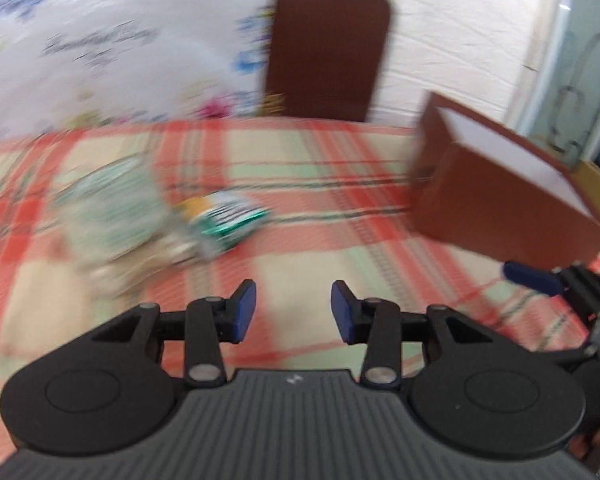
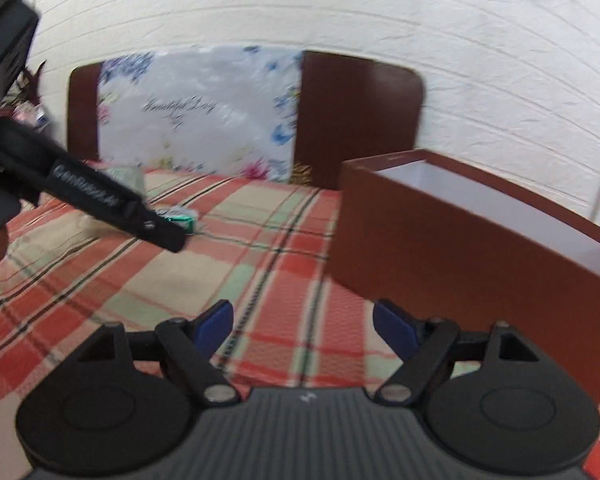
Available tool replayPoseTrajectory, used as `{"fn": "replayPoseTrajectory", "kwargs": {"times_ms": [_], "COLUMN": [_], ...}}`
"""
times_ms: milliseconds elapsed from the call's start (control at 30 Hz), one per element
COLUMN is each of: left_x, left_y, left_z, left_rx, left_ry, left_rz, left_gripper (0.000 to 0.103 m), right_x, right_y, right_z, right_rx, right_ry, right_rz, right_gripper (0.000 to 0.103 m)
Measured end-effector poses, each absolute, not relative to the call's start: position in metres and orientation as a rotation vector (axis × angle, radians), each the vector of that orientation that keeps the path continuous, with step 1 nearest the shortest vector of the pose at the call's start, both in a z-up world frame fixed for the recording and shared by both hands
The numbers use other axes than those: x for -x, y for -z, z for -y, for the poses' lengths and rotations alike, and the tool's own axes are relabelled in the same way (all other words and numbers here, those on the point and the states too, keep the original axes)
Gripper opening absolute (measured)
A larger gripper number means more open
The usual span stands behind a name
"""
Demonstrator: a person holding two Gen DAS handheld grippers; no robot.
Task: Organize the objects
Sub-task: 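Grasp the green gum pack with the right gripper, then drop the green gum pack into the brown box with the right gripper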
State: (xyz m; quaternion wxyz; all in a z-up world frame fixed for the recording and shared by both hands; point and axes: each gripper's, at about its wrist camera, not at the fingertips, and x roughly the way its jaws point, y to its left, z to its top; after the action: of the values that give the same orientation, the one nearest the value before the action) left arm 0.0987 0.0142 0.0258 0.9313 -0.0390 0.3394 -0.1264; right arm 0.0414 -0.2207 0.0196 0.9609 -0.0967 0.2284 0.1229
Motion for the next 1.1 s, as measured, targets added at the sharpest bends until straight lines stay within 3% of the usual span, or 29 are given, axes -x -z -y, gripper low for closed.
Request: {"fn": "replayPoseTrajectory", "kwargs": {"times_ms": [100,200,300,467,567,600,667,1033,1067,1100], "left_x": [-0.092,-0.072,-0.076,-0.076,-0.075,-0.075,-0.074,-0.075,-0.076,-0.078], "left_y": [-0.001,0.015,0.015,0.014,0.016,0.016,0.017,0.010,0.004,-0.001], "left_z": [-0.053,-0.059,-0.048,-0.063,-0.061,-0.061,-0.061,-0.038,-0.032,-0.023], "left_rx": [0.113,0.019,-0.040,0.030,0.032,0.038,0.043,-0.025,0.027,0.077], "left_ry": [0.144,0.111,0.097,0.121,0.123,0.125,0.126,0.122,0.174,0.233], "left_rz": [-0.712,-0.585,-0.564,-0.567,-0.564,-0.563,-0.563,-0.612,-0.638,-0.663], "left_gripper": [0.043,0.045,0.054,0.056,0.057,0.057,0.057,0.064,0.064,0.064], "right_x": [-0.065,-0.089,-0.121,-0.183,-0.208,-0.204,-0.194,-0.061,-0.047,-0.034], "right_y": [-0.019,-0.016,-0.018,-0.019,-0.003,-0.003,-0.005,-0.007,-0.008,-0.009], "right_z": [0.198,0.175,0.156,0.131,0.112,0.111,0.113,0.267,0.279,0.288], "right_rx": [0.243,0.218,0.112,-0.141,-0.125,-0.100,-0.072,-0.141,-0.147,-0.147], "right_ry": [-0.316,-0.388,-0.457,-0.517,-0.506,-0.499,-0.489,-0.228,-0.203,-0.185], "right_rz": [-0.500,-0.535,-0.580,-0.666,-0.773,-0.746,-0.753,-0.717,-0.710,-0.703], "right_gripper": [0.077,0.077,0.078,0.077,0.063,0.050,0.045,0.046,0.049,0.059]}}
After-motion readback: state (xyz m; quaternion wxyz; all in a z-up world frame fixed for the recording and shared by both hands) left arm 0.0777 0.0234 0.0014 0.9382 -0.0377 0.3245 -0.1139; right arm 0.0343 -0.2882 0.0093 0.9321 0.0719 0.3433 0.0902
